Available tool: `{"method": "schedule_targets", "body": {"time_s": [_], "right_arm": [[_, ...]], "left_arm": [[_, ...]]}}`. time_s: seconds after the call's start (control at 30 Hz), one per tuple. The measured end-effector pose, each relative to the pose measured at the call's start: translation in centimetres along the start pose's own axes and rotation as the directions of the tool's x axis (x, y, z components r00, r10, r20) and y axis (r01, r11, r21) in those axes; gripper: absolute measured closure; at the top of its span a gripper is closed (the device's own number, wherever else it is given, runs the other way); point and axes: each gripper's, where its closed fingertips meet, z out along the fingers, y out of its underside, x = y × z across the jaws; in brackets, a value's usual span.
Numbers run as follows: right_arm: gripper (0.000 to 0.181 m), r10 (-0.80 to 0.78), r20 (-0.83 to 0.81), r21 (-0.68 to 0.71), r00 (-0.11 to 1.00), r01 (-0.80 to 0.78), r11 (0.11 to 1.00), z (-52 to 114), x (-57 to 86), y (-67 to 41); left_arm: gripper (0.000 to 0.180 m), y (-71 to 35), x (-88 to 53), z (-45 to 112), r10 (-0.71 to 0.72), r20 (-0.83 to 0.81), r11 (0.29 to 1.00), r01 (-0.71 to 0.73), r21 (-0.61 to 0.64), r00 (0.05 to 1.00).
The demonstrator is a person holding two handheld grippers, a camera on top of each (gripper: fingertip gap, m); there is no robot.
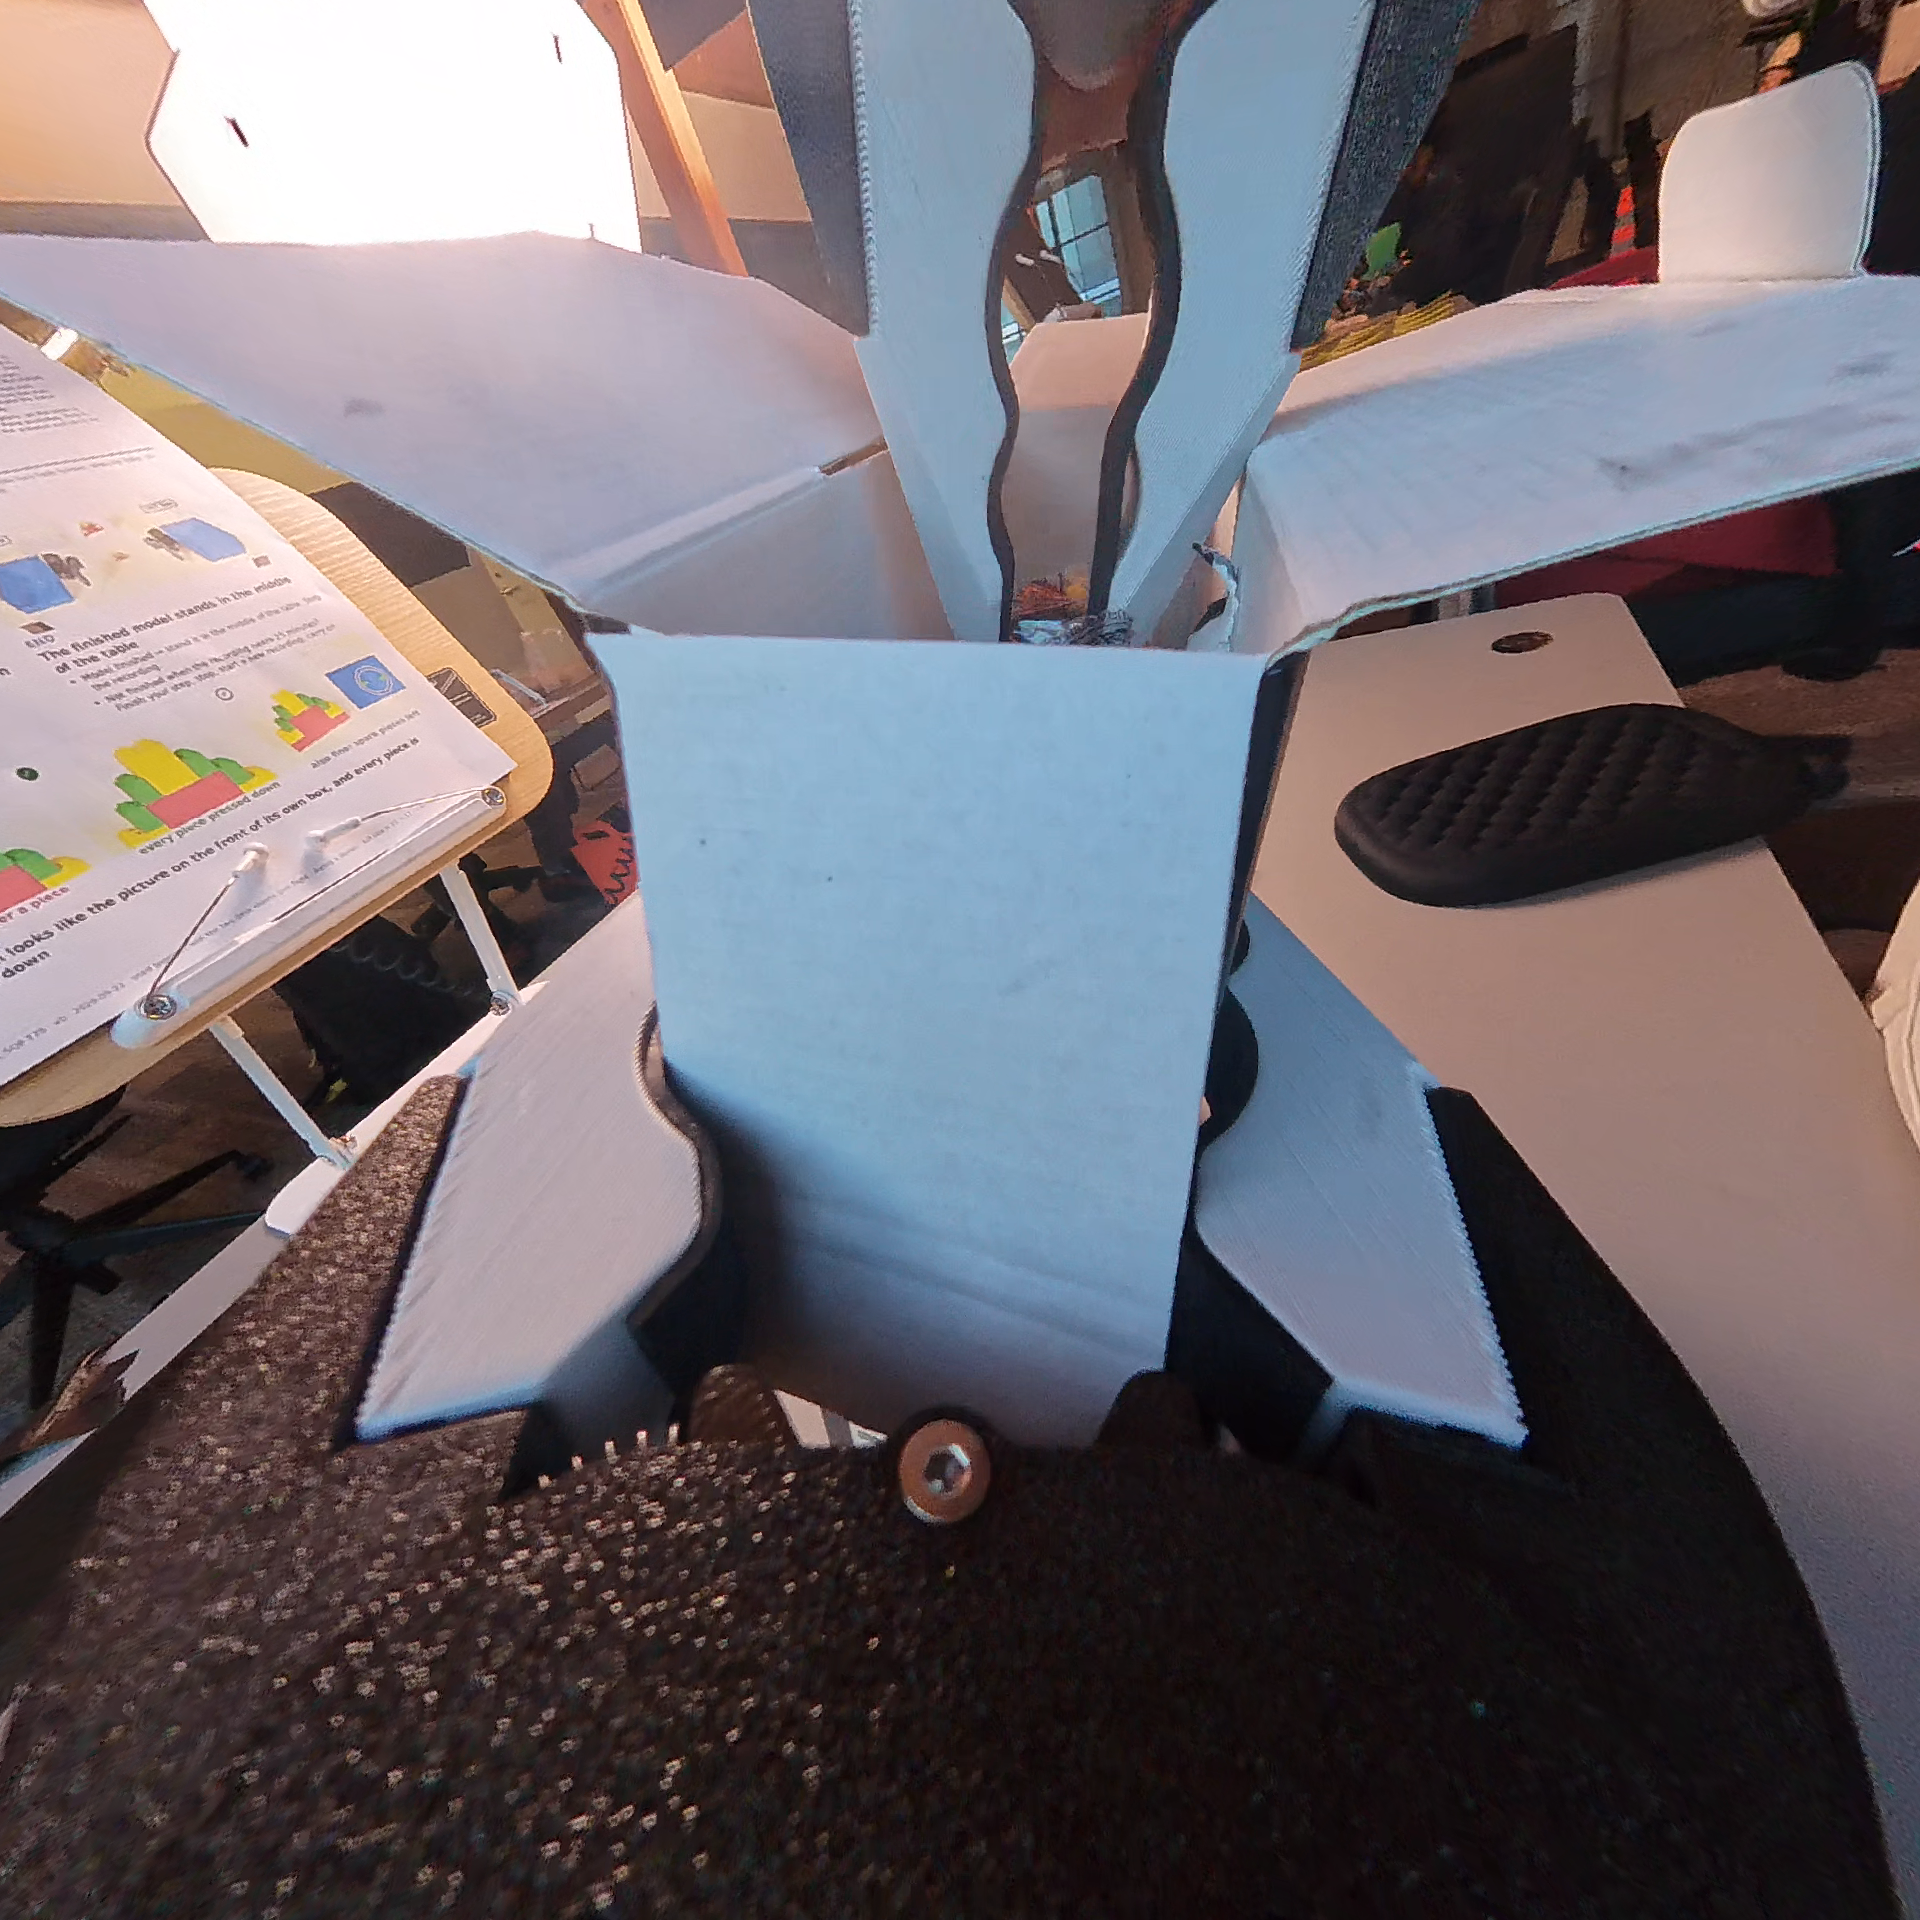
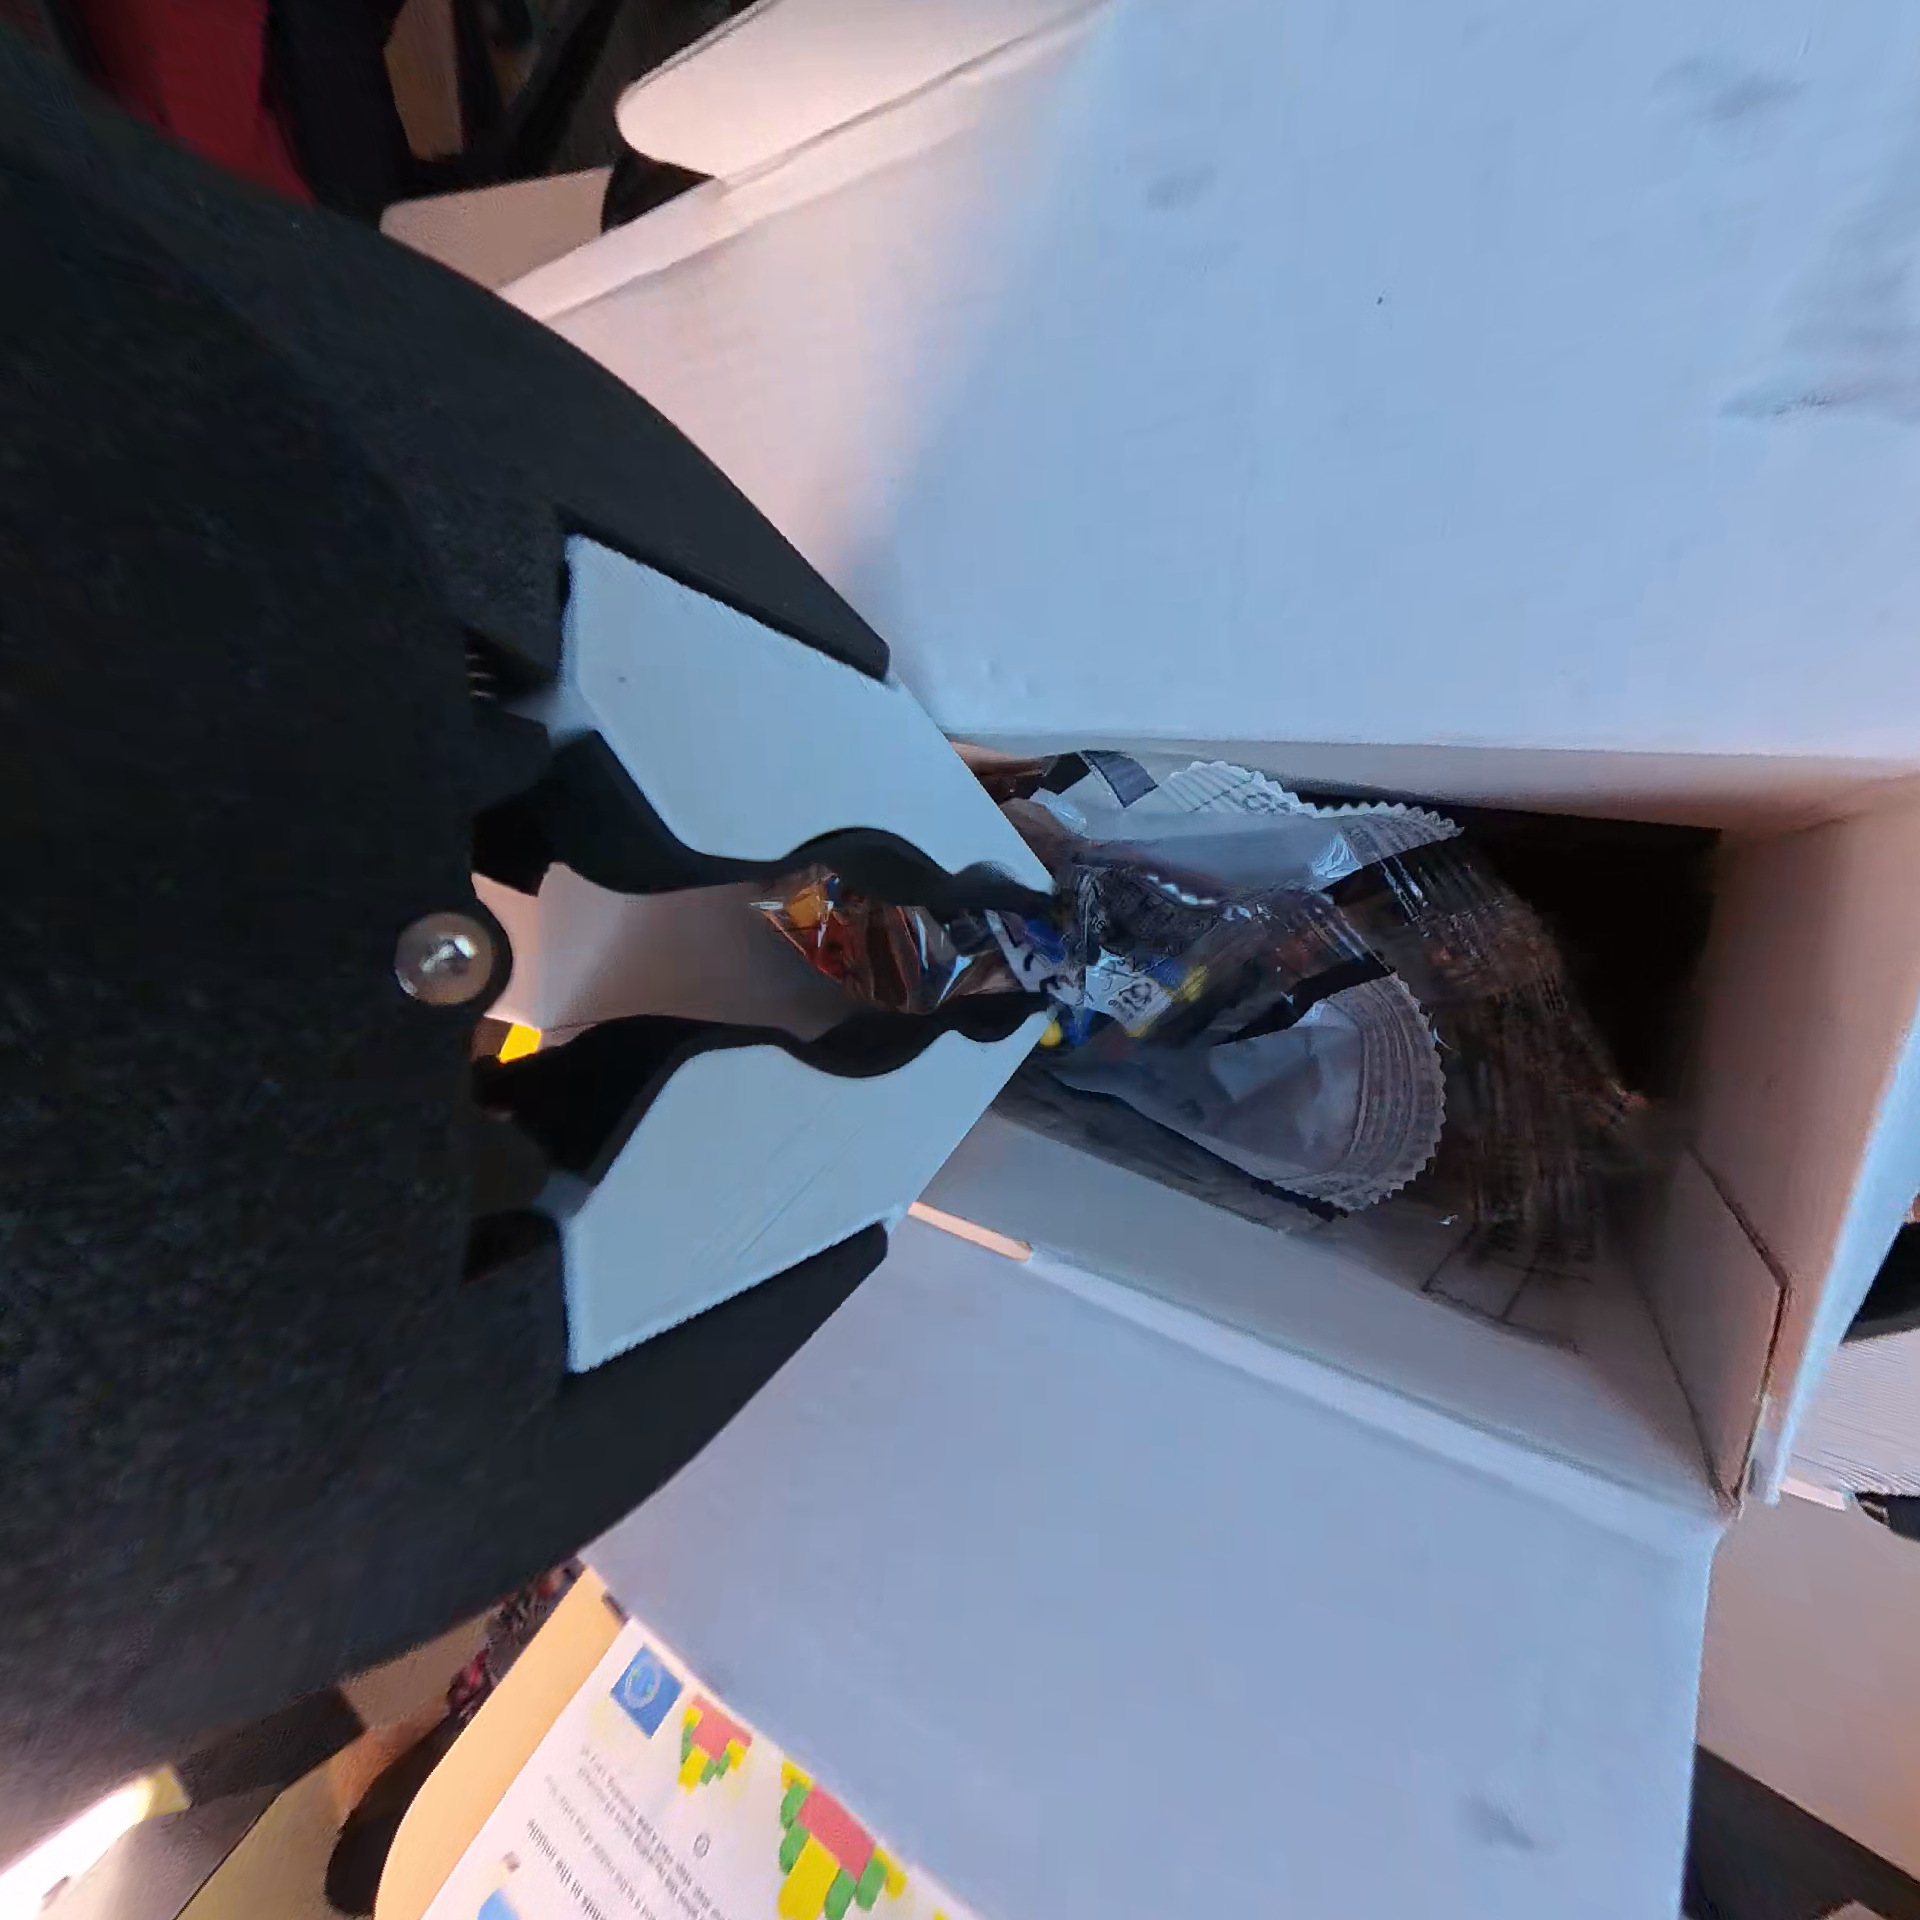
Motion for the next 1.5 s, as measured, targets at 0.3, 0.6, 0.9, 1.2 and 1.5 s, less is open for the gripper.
{"method": "schedule_targets", "body": {"time_s": [0.3, 0.6, 0.9, 1.2, 1.5], "right_arm": [[0.177, 0.046, -0.088, 0.225, 0.995, -0.025, 0.974, -3.1, 1.1, -0.5], [0.177, 0.370, -0.035, 0.606, 0.928, -0.275, 0.746, -15.3, 4.5, 4.7], [0.177, 0.656, 0.018, 0.666, 0.754, -0.499, 0.555, -14.9, 5.9, 16.9], [0.175, 0.762, 0.029, 0.541, 0.646, -0.651, 0.532, -1.9, 6.3, 23.2], [0.160, 0.762, 0.060, 0.434, 0.644, -0.704, 0.561, 13.1, 5.3, 22.5]], "left_arm": [[0.081, 0.2, -0.8, -0.1, -0.028, 0.031, 0.999, 0.028, -0.020, 0.999], [0.081, 0.5, -1.7, -0.1, -0.070, 0.064, 0.997, 0.072, -0.030, 0.996], [0.084, 0.6, -2.2, 0.0, -0.100, 0.058, 0.994, 0.102, -0.033, 0.993], [0.081, 0.4, -1.9, 0.1, -0.091, 0.046, 0.996, 0.091, -0.010, 0.995], [0.081, -0.3, 0.3, -0.4, 0.025, 0.045, 0.999, -0.026, 0.027, 0.999]]}}
